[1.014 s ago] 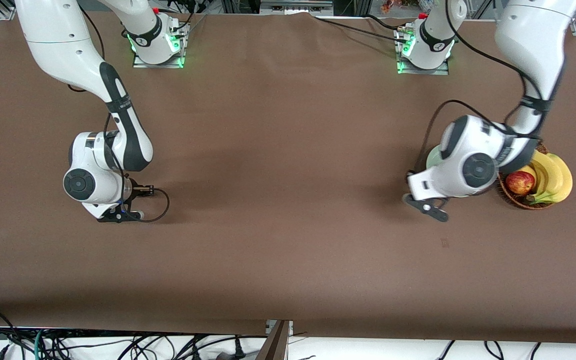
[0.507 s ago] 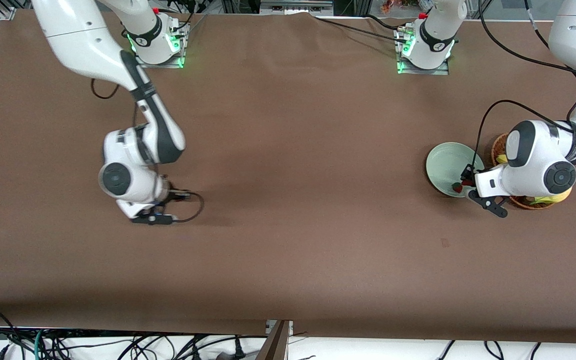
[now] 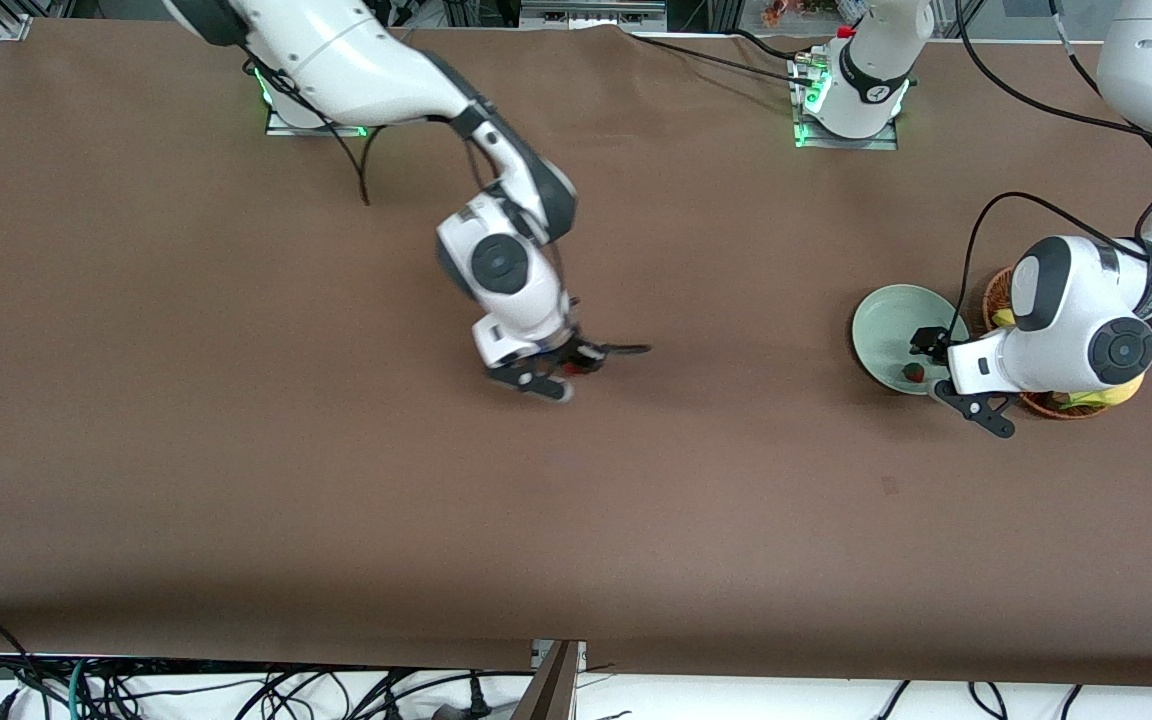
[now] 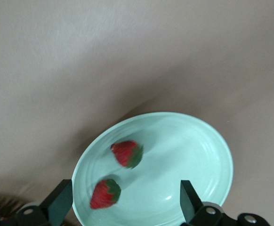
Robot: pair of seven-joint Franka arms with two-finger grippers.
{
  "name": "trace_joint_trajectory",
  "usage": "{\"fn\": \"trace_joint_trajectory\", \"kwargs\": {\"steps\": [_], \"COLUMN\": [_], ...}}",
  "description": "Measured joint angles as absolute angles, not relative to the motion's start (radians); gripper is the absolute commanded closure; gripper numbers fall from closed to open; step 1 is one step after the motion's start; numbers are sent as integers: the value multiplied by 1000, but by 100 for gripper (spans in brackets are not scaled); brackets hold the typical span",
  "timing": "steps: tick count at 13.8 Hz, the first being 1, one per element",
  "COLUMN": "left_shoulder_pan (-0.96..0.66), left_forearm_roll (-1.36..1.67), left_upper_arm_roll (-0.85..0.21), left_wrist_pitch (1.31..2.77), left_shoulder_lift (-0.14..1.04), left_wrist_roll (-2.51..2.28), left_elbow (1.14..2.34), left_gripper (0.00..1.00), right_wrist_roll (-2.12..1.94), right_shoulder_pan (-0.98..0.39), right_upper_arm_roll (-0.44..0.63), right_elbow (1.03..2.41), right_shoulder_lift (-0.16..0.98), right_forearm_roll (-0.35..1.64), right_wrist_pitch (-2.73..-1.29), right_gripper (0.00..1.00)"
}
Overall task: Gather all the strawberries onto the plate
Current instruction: 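Place the strawberry on the plate with the left gripper while the right gripper carries another, then grasp the third strawberry with the left gripper while the right gripper withdraws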
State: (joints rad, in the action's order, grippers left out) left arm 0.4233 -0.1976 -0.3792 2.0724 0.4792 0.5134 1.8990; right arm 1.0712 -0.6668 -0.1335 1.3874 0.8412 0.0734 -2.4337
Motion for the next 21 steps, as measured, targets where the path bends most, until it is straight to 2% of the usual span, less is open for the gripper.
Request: {"fn": "trace_joint_trajectory", "kwargs": {"steps": [4,5,6,7,11,14,18,21], "left_shoulder_pan": [413,407,396,376,266,258,255,199], "left_forearm_roll": [-192,-180,-168,-158,-112,-101,-101,-101], "left_upper_arm_roll": [-430,-440,-450,-456,-465,-526,-646,-677], "left_wrist_pitch": [2062,2068,2081,2094,2115,2145,2412,2573], "left_shoulder_lift": [465,472,481,489,520,521,514,513], "left_wrist_roll": [471,453,431,401,269,174,-72,-267], "left_elbow": [1892,1892,1892,1892,1892,1913,2077,2178], "left_gripper": [0,0,0,0,0,0,0,0], "right_wrist_roll": [1285,1324,1345,1354,1354,1230,864,611], "right_shoulder_pan": [-822,-851,-871,-884,-885,-827,-616,-449], "right_upper_arm_roll": [-133,-132,-131,-130,-111,-39,-30,-29], "right_elbow": [1268,1234,1203,1178,1129,1090,1098,1191], "right_shoulder_lift": [984,1016,1041,1059,1063,990,821,682], "right_forearm_roll": [73,73,73,73,61,54,55,52], "right_wrist_pitch": [-2637,-2660,-2670,-2675,-2642,-2411,-2019,-1823], "right_gripper": [83,79,25,0,0,0,0,0]}}
